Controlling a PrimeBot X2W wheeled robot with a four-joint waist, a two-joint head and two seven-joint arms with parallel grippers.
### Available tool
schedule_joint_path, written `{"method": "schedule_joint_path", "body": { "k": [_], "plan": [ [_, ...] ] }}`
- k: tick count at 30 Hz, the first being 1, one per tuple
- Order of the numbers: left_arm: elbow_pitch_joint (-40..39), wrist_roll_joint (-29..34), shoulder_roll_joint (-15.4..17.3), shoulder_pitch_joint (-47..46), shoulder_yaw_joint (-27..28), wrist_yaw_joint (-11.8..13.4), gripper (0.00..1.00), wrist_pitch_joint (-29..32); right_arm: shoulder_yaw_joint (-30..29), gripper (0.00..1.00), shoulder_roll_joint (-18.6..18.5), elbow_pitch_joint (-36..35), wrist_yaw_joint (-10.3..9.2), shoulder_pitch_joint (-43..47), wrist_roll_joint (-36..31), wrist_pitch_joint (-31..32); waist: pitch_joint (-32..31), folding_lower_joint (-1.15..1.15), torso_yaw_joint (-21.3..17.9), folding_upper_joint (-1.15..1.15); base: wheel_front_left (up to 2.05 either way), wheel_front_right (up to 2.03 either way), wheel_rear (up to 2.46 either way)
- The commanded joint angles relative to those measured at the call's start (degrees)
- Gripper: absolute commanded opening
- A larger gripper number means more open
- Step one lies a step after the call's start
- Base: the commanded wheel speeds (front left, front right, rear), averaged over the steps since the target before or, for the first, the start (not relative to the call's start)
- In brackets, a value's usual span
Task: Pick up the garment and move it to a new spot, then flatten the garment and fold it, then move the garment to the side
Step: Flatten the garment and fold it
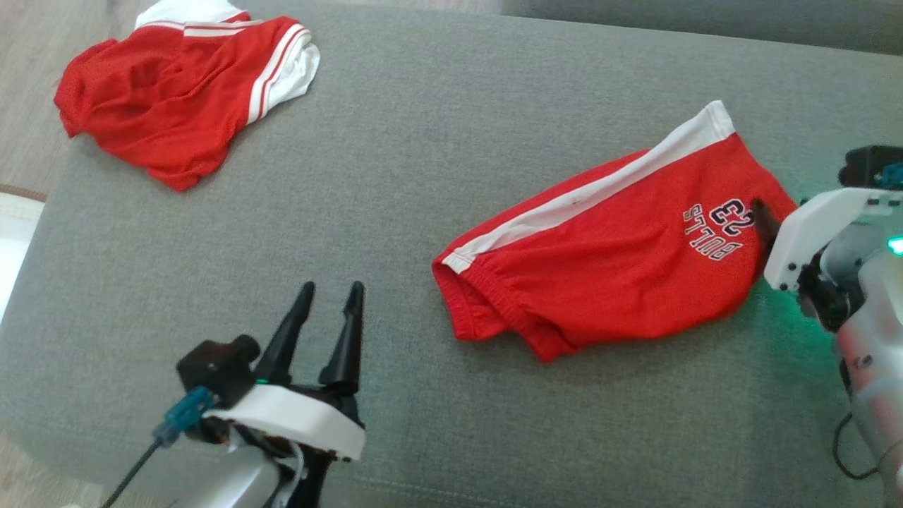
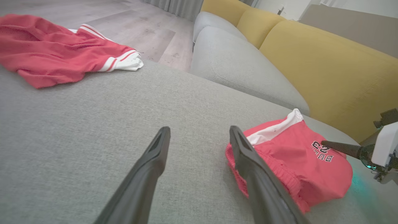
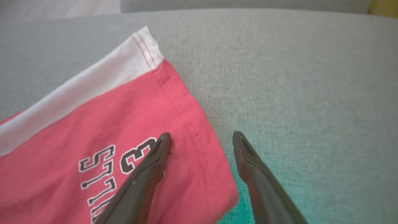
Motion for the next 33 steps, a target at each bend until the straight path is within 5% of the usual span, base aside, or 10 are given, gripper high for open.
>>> {"method": "schedule_joint_path", "body": {
  "k": [1, 6, 7, 9, 13, 14, 33],
  "plan": [
    [-2.4, 0.5, 2.1, -0.7, 3.3, 0.8, 1.00, -0.9, 1.3, 1.00, -0.8, -1.1, 0.43, 0.3, 1.3, 1.3, 0.3, 0.00, 0.4, 0.00, 0.00, 0.00, 0.00],
    [-3.8, 0.6, 3.4, 0.5, 4.1, 1.9, 1.00, -1.3, 2.8, 1.00, -0.5, -1.1, 0.43, 1.9, 4.6, 5.3, 0.0, 0.00, 0.8, 0.00, 0.00, 0.00, 0.00],
    [-4.0, 0.6, 3.6, 0.8, 4.2, 2.1, 1.00, -1.3, 3.1, 0.87, -0.4, -1.2, 0.43, 2.2, 5.2, 6.0, -0.1, 0.00, 0.8, 0.00, 0.00, 0.00, 0.00],
    [-4.2, 0.7, 3.8, 1.1, 4.2, 2.4, 1.00, -1.4, 3.5, 0.46, -0.4, -1.7, 0.43, 2.6, 6.2, 6.5, -0.3, 0.00, 0.7, 0.00, 0.00, 0.00, 0.00],
    [-4.7, 1.3, 4.0, 1.1, 4.3, 2.8, 1.00, -1.9, 3.3, 0.03, -0.3, -3.0, 0.43, 2.4, 7.2, 4.3, -0.3, 0.00, -0.1, 0.00, 0.00, 0.00, 0.00],
    [-4.8, 1.5, 4.0, 1.0, 4.5, 2.9, 1.00, -2.1, 3.2, 0.00, -0.2, -3.3, 0.43, 2.1, 7.2, 3.3, -0.5, 0.00, -0.4, 0.00, 0.00, 0.00, 0.00],
    [-1.5, 1.4, 5.4, 6.1, 6.4, 4.1, 1.00, -4.0, -4.0, 0.00, 6.4, -7.0, 0.43, 11.5, 6.1, -11.8, -8.8, 0.00, -15.4, 0.00, 0.00, 0.00, 0.00]
  ]
}}
